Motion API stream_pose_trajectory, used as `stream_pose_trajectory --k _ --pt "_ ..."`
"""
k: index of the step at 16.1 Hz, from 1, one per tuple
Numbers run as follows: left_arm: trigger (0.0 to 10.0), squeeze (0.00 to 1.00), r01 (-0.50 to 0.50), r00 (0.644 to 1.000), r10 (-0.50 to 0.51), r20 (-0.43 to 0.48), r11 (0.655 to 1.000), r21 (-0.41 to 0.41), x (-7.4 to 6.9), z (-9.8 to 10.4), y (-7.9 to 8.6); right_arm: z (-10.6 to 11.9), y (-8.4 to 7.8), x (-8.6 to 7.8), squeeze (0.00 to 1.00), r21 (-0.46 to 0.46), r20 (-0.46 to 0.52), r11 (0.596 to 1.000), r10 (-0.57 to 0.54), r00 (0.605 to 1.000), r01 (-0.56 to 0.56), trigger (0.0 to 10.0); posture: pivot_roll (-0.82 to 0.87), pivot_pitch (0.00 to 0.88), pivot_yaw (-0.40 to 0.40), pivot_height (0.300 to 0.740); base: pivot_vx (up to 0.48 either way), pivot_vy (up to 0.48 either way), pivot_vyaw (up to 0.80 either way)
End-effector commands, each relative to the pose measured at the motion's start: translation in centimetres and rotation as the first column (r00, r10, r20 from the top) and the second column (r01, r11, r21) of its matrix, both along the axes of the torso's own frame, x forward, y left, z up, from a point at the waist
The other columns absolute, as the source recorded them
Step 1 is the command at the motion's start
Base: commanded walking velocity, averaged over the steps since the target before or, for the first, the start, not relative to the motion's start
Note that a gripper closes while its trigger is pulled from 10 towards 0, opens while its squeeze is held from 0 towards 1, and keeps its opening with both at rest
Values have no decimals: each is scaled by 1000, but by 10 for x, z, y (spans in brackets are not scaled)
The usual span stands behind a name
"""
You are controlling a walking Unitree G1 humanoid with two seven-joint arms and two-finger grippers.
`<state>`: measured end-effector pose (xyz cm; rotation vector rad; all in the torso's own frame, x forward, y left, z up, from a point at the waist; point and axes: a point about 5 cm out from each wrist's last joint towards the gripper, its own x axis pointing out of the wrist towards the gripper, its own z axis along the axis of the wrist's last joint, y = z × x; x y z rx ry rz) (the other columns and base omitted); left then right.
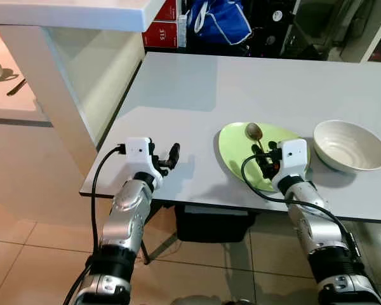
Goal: Setting the table
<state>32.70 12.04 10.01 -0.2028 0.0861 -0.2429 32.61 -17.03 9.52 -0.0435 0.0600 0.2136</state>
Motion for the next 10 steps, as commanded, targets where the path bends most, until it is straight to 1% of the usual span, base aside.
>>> stream_pose_trajectory --k 1,5,10 --pt "10000 0 -4 1000 4 11 1000 13 3 3 1 1 1 2 0 8 -2 1000 5 1000 -5 10000 -40 0 -16 740 0 0 0" --pt "10000 0 0 999 -2 34 999 39 4 7 -2 2 2 5 0 9 -9 1000 17 1000 -17 10000 -28 0 -26 740 0 0 0" --pt "10000 0 -10 999 9 36 999 35 3 7 -4 1 4 6 0 2 -17 999 33 999 -33 10000 -21 0 -38 740 0 0 0"
